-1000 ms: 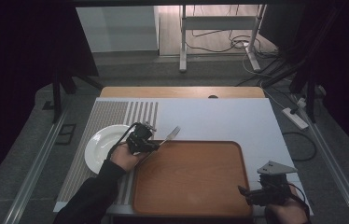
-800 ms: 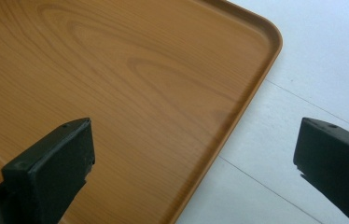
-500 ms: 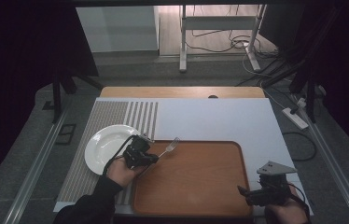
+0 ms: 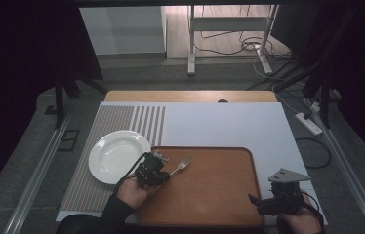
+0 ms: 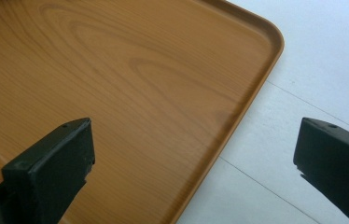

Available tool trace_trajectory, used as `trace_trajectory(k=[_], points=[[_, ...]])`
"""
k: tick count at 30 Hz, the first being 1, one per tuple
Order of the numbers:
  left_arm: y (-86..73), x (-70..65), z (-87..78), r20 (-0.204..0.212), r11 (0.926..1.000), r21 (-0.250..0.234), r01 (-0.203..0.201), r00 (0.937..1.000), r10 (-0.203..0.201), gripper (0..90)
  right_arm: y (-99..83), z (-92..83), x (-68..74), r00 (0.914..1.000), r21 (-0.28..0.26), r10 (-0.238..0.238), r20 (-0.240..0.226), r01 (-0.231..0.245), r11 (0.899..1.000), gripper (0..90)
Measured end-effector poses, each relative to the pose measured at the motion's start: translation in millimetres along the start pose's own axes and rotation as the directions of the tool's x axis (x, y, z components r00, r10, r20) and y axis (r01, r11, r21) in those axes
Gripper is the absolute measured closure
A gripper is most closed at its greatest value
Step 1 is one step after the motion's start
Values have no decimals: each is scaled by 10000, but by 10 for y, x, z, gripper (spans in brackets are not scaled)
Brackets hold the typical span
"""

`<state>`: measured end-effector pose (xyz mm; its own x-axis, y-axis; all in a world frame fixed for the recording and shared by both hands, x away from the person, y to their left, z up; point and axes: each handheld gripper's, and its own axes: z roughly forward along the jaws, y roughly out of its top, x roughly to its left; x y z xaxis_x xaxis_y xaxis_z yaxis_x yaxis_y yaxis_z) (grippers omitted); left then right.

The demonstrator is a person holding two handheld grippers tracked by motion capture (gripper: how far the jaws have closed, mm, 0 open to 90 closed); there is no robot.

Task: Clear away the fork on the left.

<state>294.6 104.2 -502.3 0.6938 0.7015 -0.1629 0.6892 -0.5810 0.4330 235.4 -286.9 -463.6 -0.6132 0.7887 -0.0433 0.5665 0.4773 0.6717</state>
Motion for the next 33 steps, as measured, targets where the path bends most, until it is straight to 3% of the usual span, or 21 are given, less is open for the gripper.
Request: trace_trajectory(k=[3,8,9,12,14,18,20,23,27,33], points=[[-53,-18,67,-89,9997,234,63,9999,-60,843,1,2,3,10000,-15,-15,3,15,10000,0],[-94,-22,44,69,9998,162,98,9999,-99,824,2,4,3,10000,-17,-26,-14,26,10000,0],[-80,-23,33,-2,10000,35,52,10000,-52,776,3,5,3,10000,-17,-24,-15,24,10000,0],[16,-56,-27,-247,9981,-484,-392,9990,381,772,8,9,6,10000,47,-53,-8,53,10000,0],[73,-92,-28,-213,9949,-647,-775,9969,763,845,8,10,8,10000,24,-75,-18,75,10000,0],[181,-141,105,157,9927,-415,-1136,9933,1143,892,9,10,5,10000,66,-77,-24,77,9999,0],[197,-135,180,112,9925,-243,-1198,9927,1201,892,8,11,6,10000,42,-85,-37,86,10000,0],[190,-81,229,208,9946,-220,-1018,9945,1023,892,8,11,6,9999,70,-93,-43,93,9999,0],[166,-6,199,-80,9966,-142,-812,9967,811,892,6,10,6,9999,71,-102,-57,102,9999,0],[100,161,137,-106,9997,-46,-241,9997,240,892,7,12,9,9999,73,-115,-66,115,9999,0]])
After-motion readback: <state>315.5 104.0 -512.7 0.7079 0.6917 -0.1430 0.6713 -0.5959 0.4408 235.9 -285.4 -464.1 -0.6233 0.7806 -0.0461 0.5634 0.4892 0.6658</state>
